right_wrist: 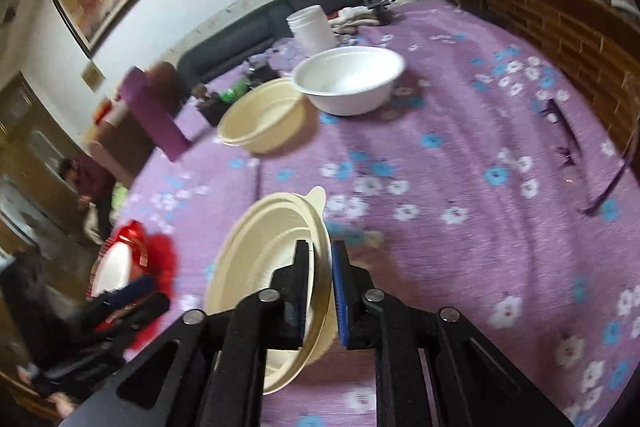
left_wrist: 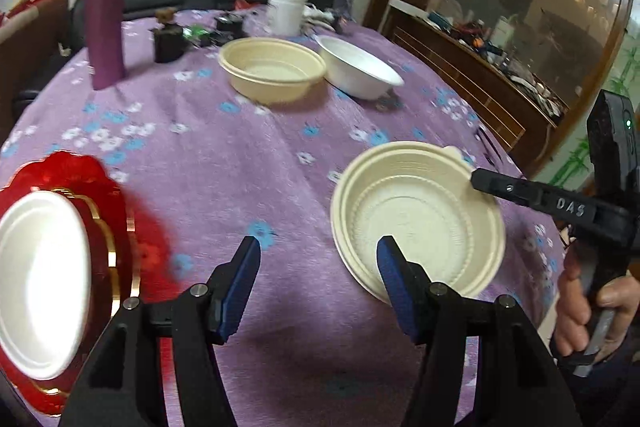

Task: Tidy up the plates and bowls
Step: 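Move the left tool toward the cream plastic bowl with the tab handle, then close the left tool on the rim of the cream bowl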

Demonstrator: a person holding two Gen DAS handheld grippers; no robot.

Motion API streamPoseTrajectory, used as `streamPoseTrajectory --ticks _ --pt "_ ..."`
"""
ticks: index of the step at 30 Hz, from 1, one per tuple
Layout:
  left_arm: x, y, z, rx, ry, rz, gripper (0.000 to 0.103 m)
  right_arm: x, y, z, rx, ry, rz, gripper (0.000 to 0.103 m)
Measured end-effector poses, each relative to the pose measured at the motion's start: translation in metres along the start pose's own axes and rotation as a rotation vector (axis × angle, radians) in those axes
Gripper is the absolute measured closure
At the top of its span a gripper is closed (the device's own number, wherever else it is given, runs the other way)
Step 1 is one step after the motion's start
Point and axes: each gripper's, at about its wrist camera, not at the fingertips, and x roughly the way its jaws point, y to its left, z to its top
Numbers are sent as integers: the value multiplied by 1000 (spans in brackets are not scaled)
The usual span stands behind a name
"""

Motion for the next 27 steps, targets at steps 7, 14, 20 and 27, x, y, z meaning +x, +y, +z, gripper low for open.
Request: streamPoseTrajectory --ticks 7,14,20,27 --pt "19 -19 -1 11 77 -64 43 -8 -25 -10 -1 5 -14 72" --pt "34 -35 -8 57 107 -40 70 0 -43 -20 44 49 45 71" --pt "33 -38 -8 78 83 -8 77 5 -39 -26 56 64 81 90" --pt "20 -33 -7 87 40 35 77 7 -29 -26 65 76 94 90"
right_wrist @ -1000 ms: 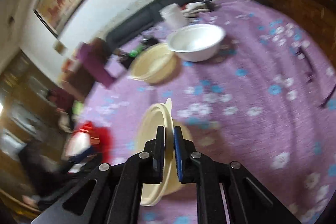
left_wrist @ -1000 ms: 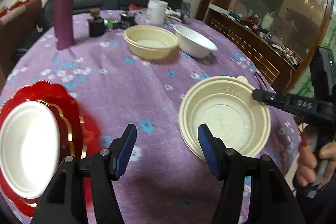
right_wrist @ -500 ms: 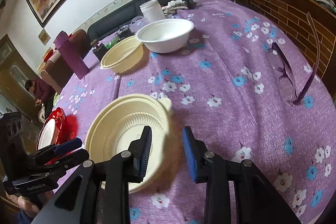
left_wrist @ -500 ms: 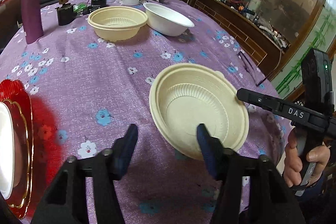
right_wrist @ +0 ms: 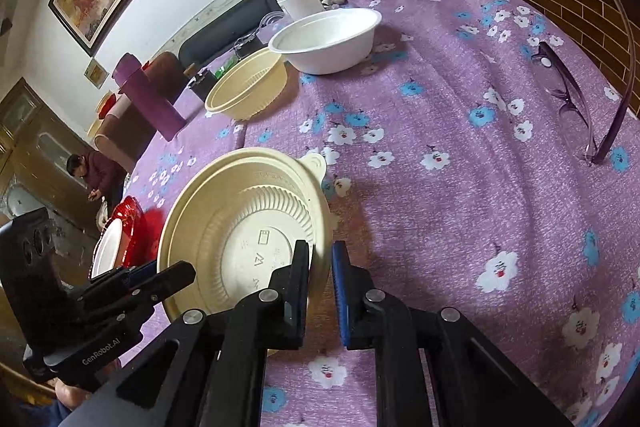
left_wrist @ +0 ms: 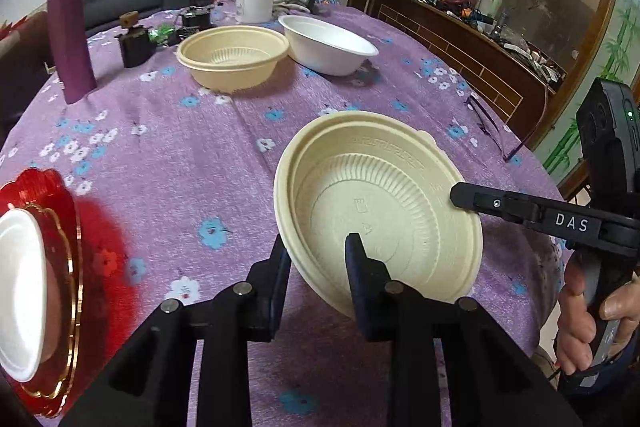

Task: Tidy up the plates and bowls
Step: 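Close the left tool on the rim of the cream bowl, then carry the cream bowl onto the white bowl and open the left tool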

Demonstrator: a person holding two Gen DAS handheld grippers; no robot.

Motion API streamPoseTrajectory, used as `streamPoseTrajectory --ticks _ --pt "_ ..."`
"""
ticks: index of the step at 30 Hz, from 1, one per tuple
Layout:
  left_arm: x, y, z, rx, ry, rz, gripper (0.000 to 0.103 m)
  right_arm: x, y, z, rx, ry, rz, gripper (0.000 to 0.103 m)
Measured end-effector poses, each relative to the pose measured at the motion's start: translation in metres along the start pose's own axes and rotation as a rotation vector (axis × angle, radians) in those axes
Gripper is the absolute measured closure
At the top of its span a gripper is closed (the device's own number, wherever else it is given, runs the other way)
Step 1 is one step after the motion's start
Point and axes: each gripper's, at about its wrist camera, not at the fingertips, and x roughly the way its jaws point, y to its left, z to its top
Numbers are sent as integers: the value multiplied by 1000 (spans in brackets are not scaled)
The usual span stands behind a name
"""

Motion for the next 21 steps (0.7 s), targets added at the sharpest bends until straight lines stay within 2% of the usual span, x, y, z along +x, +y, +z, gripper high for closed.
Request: streamPoseTrajectory --ticks 12,21 --pt "-40 41 4 -63 -83 63 74 8 51 13 -49 8 41 90" --pt "-87 91 0 -136 -158 151 67 21 117 27 -95 51 143 90"
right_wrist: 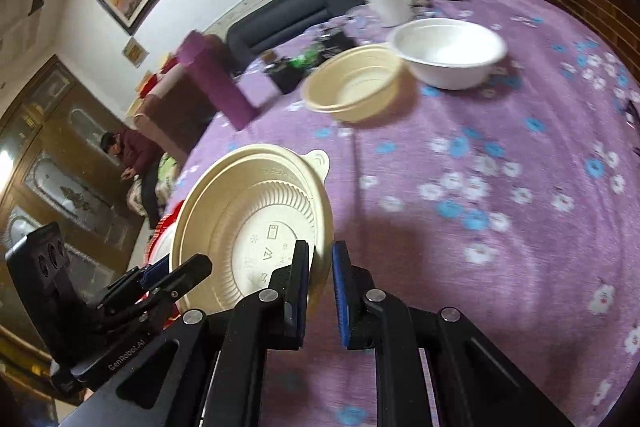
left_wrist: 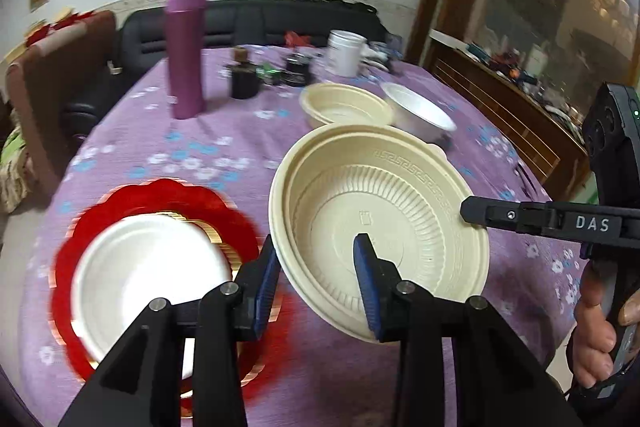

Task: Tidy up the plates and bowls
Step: 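Carry the cream bowl onto the white bowl and open the left tool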

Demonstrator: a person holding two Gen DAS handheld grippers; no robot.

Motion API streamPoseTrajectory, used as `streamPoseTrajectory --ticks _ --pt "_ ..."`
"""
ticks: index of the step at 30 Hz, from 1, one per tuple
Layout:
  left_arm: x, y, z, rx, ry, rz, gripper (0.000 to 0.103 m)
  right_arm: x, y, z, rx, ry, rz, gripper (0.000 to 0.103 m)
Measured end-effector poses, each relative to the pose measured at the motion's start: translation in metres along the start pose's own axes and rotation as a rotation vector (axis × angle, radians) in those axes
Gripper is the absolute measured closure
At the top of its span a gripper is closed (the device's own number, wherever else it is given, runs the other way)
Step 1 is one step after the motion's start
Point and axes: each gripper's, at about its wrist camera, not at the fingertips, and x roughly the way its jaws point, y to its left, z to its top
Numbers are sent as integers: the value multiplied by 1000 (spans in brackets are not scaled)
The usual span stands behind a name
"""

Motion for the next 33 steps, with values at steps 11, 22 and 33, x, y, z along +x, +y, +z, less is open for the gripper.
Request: streamPoseTrajectory --ticks 11,22,33 --pt "-48 84 -14 -128 -44 136 64 55 83 4 -47 132 150 90" --pt "-45 137 -34 -246 -8 184 64 116 120 -9 -55 270 176 90" --pt "-33 145 -40 -270 16 182 62 140 125 -13 -84 292 142 87"
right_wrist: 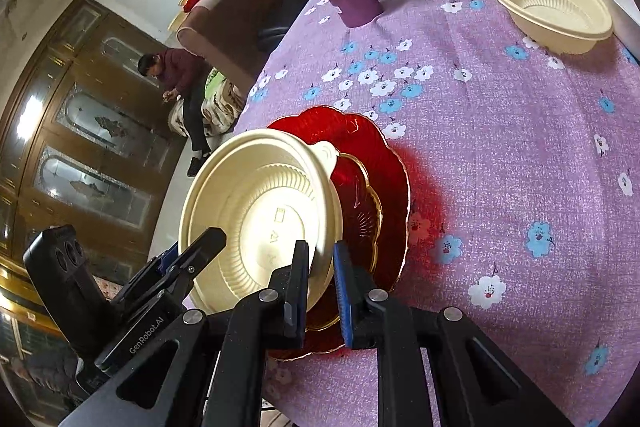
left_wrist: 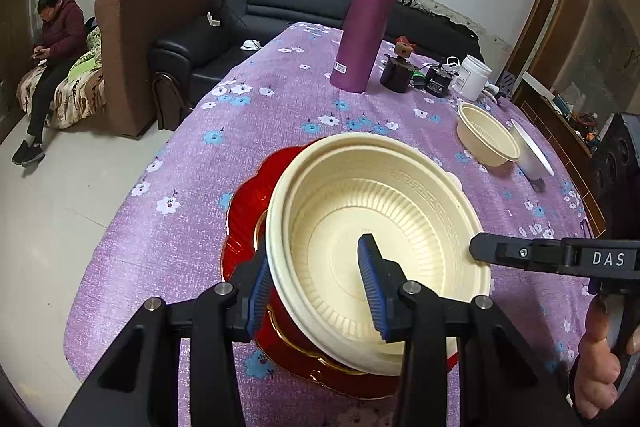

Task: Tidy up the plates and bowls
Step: 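Carry the cream bowl onto the white bowl and open the left tool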

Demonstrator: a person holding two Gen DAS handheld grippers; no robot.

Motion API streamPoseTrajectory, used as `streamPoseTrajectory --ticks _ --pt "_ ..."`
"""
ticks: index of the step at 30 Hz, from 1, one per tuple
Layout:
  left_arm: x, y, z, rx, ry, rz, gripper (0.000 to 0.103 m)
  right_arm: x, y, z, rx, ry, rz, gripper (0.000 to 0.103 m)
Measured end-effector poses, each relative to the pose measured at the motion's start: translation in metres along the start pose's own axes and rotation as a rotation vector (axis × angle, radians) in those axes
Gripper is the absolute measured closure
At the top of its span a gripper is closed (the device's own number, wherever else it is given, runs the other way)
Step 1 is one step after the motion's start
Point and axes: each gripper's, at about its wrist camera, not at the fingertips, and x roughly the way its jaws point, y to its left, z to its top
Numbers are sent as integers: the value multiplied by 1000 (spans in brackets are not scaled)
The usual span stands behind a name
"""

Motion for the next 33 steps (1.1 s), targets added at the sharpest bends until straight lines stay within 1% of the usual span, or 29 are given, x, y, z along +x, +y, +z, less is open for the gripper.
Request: streamPoseTrajectory --ticks 2,6,9,13,15,18,22,23,24,26,27,28,29,30,31,33 --pt "-1 0 0 -2 -4 2 61 0 1 0 -15 -3 -8 87" --pt "-3 1 2 -11 -13 12 55 -5 0 0 -27 -17 -12 85" --pt "-7 0 3 -14 -24 18 55 -11 -3 -1 -27 -31 -8 82" --pt "-18 -7 6 2 -61 31 54 -22 -11 -3 -13 -50 3 82" --pt "-25 -15 7 26 -85 41 49 -29 -17 -3 1 -64 10 81" --pt "-33 -32 9 66 -110 33 48 -41 -30 -3 30 -86 17 81" --pt "-39 -62 13 130 -124 7 47 -57 -54 -2 81 -121 19 81" --pt "-41 -69 13 147 -129 3 45 -62 -61 -2 96 -133 21 81" --pt "-42 -77 13 163 -136 3 40 -67 -67 -2 109 -143 22 81" --pt "-46 -95 12 212 -158 7 38 -78 -82 -3 141 -167 22 81" --pt "-45 -102 12 231 -157 4 37 -82 -88 -4 154 -177 22 81" --pt "-42 -111 12 259 -144 35 37 -87 -95 -4 168 -188 21 81" --pt "-38 -116 12 273 -139 75 37 -93 -103 -5 185 -201 18 81" --pt "-36 -117 11 276 -138 99 37 -97 -109 -5 199 -210 17 81" --pt "-32 -116 12 270 -128 108 37 -101 -115 -6 212 -218 17 81" --pt "-29 -109 14 236 -108 87 37 -109 -125 -8 227 -230 21 81"
